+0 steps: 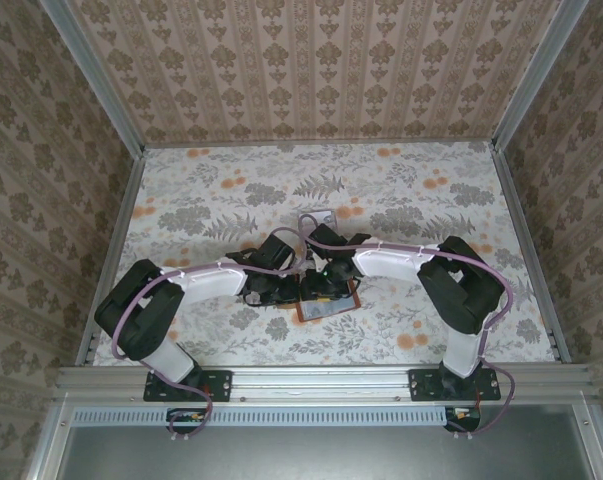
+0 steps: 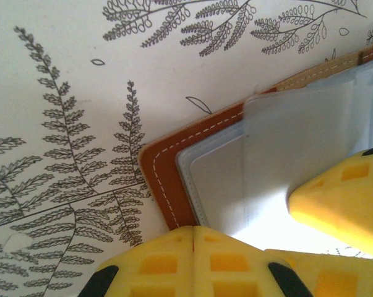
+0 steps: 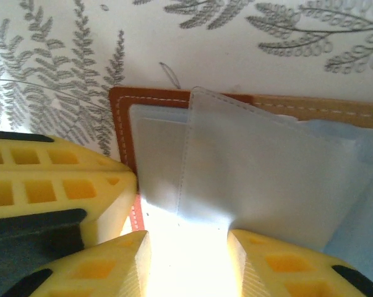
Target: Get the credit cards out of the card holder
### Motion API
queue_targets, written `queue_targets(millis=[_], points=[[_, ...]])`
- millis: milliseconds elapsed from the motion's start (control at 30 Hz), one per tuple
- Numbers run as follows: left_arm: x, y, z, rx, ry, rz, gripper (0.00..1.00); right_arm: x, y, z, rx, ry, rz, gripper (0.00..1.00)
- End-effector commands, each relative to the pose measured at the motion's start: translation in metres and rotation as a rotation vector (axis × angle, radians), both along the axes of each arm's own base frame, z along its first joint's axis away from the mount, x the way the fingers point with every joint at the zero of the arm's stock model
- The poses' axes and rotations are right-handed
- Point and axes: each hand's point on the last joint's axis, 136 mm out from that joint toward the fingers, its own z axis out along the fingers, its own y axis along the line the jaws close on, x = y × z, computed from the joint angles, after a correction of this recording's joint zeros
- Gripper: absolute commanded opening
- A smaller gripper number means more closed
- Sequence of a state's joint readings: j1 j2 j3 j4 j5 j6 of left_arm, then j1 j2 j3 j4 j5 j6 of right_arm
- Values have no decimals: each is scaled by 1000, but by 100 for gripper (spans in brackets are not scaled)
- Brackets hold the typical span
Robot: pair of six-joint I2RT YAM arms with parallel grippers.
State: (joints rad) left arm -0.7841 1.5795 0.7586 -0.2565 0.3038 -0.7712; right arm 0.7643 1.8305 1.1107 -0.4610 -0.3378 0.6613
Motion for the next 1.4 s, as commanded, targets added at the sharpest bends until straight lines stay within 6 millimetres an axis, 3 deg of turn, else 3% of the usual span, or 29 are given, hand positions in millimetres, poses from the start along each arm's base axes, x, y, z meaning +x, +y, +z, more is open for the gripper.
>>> queue_targets(millis=[0,300,567,833,1133,1367], points=[[-13,12,-21,61,63,-5,5,-1,-27,-1,-154,-40,5,44],[-12,11,-21,63,66,-11,5,5,-45,18,-271,-133,18,55],[-12,9,-21,62,70,-15,5,8,-53,23,-322,-162,29,58],[-12,11,-22,71,71,-17,5,10,-70,18,-410,-181,44,54],[-11,13,-25,82,74,-17,5,9,-99,1,-491,-156,31,59],[-7,12,-23,93,65,-25,5,3,-102,-3,-471,-128,25,58]])
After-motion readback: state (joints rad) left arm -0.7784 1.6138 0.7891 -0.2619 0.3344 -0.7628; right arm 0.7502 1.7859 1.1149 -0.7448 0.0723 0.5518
